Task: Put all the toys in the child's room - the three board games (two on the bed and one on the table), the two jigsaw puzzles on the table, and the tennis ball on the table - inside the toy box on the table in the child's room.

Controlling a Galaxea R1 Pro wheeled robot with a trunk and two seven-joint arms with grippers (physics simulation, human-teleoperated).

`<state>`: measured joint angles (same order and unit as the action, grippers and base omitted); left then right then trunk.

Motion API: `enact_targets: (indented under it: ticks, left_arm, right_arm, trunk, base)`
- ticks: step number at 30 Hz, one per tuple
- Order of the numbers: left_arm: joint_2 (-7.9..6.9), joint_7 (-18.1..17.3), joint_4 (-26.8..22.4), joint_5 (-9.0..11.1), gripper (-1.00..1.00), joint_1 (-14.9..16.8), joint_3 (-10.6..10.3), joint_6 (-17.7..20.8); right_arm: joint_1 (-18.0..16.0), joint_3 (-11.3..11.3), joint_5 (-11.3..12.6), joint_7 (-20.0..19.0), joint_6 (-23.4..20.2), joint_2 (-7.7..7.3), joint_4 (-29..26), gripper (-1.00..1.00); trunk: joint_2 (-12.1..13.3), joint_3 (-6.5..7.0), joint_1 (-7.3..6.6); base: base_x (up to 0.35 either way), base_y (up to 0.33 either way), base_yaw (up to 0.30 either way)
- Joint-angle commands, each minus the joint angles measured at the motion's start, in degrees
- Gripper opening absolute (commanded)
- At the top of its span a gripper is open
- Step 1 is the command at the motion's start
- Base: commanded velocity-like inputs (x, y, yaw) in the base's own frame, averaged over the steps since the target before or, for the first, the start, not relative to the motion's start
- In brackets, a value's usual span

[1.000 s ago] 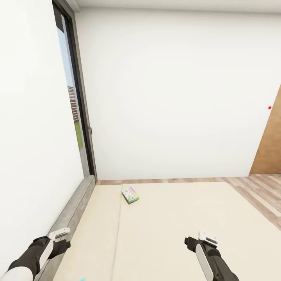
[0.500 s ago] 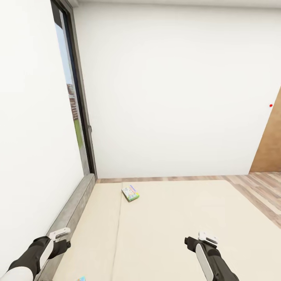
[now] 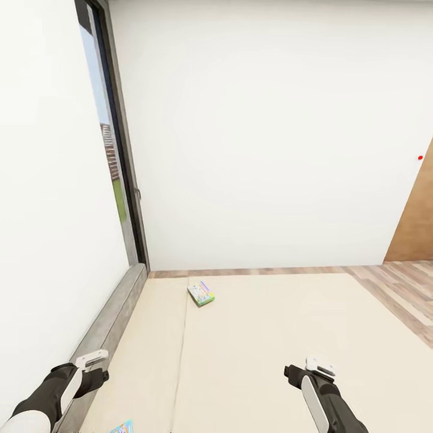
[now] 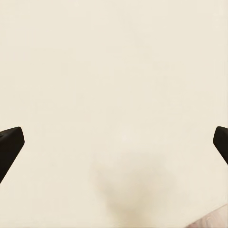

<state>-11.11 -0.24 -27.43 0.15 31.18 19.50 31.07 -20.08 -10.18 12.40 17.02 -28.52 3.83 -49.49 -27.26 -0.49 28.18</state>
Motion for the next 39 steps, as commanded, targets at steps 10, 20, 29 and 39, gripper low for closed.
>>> enact_targets:
  ticks: [10,20,29,39]
  left_arm:
    - [0.27,-0.03,-0.08,0.03,1.00,0.02,0.19,0.26]
    - [2.57,0.28,-0.08,-0.33,1.00,0.02,-0.11,-0.06]
    - [4.13,0.57,-0.08,-0.40,1.00,0.02,-0.21,-0.11]
    - [5.88,0.76,-0.17,-0.42,1.00,0.02,-0.22,-1.08]
  right_arm:
    - [-0.03,-0.04,0.61,0.38,-0.05,0.03,0.00,1.00]
    - [0.01,-0.03,0.54,0.36,-0.04,0.04,0.01,1.00]
    - [0.00,-0.02,0.53,0.38,0.08,0.04,0.01,1.00]
    - [0.03,-0.02,0.44,0.38,0.13,0.04,-0.03,1.00]
  trunk:
    - [-0.07,-0.98,0.02]
    - [-0.07,-1.91,0.02]
    - [-0.07,-2.74,0.02]
    - [-0.07,-3.67,0.02]
  base:
    - [0.000,0.000,0.000]
    - [0.000,0.000,0.000]
    - [0.000,0.000,0.000]
    - [0.000,0.000,0.000]
